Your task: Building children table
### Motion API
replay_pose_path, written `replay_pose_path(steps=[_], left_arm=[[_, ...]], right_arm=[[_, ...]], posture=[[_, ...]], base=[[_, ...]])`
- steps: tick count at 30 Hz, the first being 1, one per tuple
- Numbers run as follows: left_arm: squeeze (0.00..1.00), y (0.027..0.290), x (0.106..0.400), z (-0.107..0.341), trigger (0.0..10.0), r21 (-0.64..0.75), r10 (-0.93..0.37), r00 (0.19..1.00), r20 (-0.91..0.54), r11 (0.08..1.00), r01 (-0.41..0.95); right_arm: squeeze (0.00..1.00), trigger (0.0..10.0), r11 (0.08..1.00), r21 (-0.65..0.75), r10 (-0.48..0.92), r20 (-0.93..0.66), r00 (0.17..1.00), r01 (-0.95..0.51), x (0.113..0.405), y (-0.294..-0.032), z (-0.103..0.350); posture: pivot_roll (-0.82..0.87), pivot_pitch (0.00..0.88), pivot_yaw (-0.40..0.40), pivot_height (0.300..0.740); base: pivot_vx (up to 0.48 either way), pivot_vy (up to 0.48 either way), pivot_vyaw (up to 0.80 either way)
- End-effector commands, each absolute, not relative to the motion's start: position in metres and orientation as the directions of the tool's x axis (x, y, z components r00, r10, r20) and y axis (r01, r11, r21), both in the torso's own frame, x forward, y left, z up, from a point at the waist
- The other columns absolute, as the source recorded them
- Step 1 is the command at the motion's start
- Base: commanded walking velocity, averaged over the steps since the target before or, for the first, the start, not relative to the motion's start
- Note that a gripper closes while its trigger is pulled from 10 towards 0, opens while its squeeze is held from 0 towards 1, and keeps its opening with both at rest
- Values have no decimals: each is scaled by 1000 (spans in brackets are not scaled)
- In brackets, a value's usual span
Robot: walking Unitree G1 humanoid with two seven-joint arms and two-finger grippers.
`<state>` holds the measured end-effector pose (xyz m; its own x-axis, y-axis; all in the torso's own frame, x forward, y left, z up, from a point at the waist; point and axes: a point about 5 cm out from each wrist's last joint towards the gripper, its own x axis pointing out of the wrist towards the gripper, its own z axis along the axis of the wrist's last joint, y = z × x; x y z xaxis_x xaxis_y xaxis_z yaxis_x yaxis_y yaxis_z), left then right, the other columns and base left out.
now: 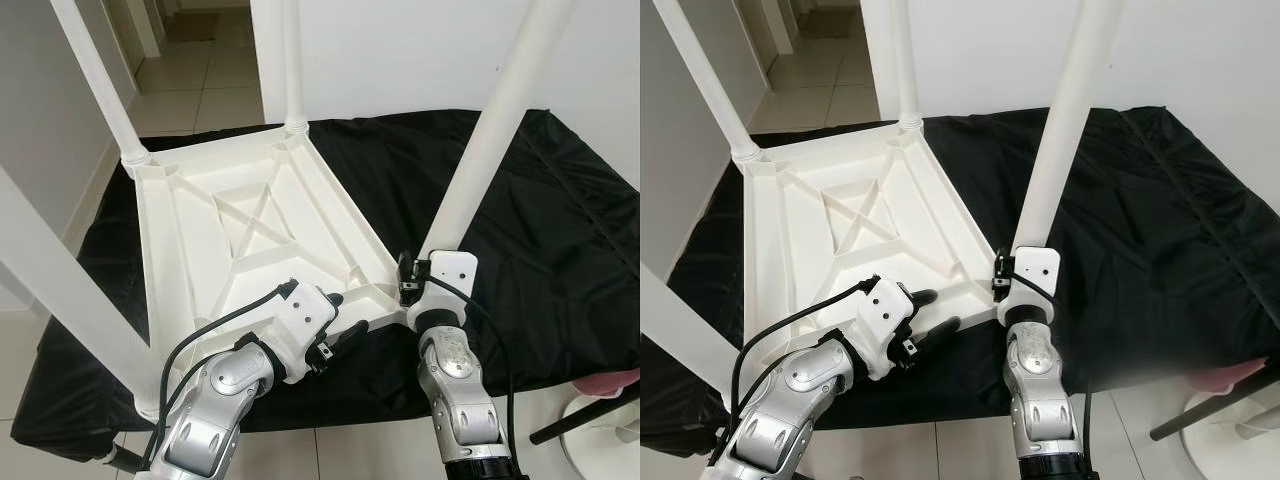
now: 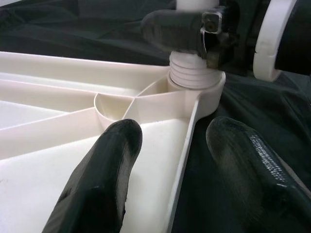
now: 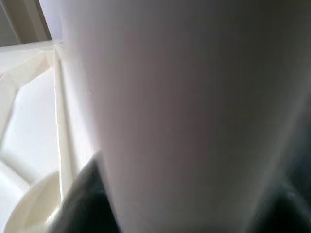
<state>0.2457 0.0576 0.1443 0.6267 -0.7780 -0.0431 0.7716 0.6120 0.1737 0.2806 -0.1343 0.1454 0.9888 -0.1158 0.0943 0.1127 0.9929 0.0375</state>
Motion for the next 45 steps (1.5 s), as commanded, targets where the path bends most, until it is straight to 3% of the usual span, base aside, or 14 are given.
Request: replay_pose_path(steps=[1, 2, 10, 11, 13, 15, 21, 23, 32, 33, 35, 36, 44, 45], left_arm=[[0, 63, 247, 143, 10000, 181, -724, 688, -50, 671, 720], [0, 63, 248, 143, 10000, 182, -723, 689, -50, 672, 718], [0, 65, 250, 145, 10000, 184, -716, 696, -46, 679, 711], [0, 65, 250, 145, 10000, 186, -716, 696, -46, 679, 710], [0, 65, 250, 145, 10000, 186, -716, 696, -46, 679, 710], [0, 65, 250, 145, 10000, 189, -715, 697, -47, 679, 709], [0, 65, 250, 145, 10000, 189, -714, 698, -46, 680, 708], [0, 65, 250, 145, 10000, 195, -714, 699, -46, 679, 707], [0, 65, 251, 147, 10000, 202, -721, 692, -44, 671, 713], [0, 64, 251, 147, 10000, 204, -723, 689, -43, 669, 715], [0, 64, 251, 147, 10000, 204, -723, 689, -43, 669, 715], [0, 64, 251, 148, 10000, 205, -724, 688, -43, 668, 716], [0, 63, 252, 147, 10000, 209, -726, 687, -47, 665, 717], [0, 63, 252, 147, 10000, 210, -726, 686, -46, 665, 717]], right_arm=[[12, 10000, 988, 90, -126, 41, 991, 122, 278, -130, 137], [1000, 10000, 990, 106, -96, 62, 994, 89, 278, -133, 140], [1000, 10000, 996, 86, -11, 132, 991, 0, 278, -143, 150], [0, 10000, 996, 82, 18, 142, 990, -30, 279, -144, 152], [0, 10000, 996, 82, 18, 142, 990, -30, 279, -144, 152], [0, 10000, 985, 64, 147, 161, 976, -159, 282, -147, 153], [0, 10000, 961, 33, 265, 164, 950, -274, 284, -148, 153], [0, 10000, 904, -45, 427, 125, 896, -424, 283, -151, 151], [0, 10000, 826, -131, 557, 35, 830, -549, 290, -165, 144], [0, 7843, 818, -139, 566, 27, 824, -558, 291, -165, 144], [0, 7843, 818, -139, 566, 27, 824, -558, 291, -165, 144], [0, 0, 807, -151, 580, 17, 814, -572, 292, -166, 142], [0, 0, 794, -159, 592, -18, 806, -587, 291, -174, 132], [0, 2941, 797, -151, 589, -15, 808, -584, 290, -174, 132]], posture=[[-71, 73, 43, 740], [-69, 74, 44, 740], [-67, 74, 44, 740], [-64, 73, 48, 740], [-64, 73, 48, 740], [-55, 71, 43, 740], [-48, 60, 36, 740], [-46, 54, 37, 740], [-52, 43, 45, 740], [-52, 41, 47, 740], [-52, 41, 47, 740], [-57, 41, 52, 740], [-58, 43, 51, 740], [-58, 43, 51, 740]], base=[[0, 0, 0], [0, 0, 0], [0, 0, 0], [0, 0, 0], [0, 0, 0], [0, 0, 0], [0, 0, 0], [0, 0, 0], [0, 0, 0], [0, 0, 0], [0, 0, 0], [0, 0, 0], [0, 0, 0], [0, 0, 0]])
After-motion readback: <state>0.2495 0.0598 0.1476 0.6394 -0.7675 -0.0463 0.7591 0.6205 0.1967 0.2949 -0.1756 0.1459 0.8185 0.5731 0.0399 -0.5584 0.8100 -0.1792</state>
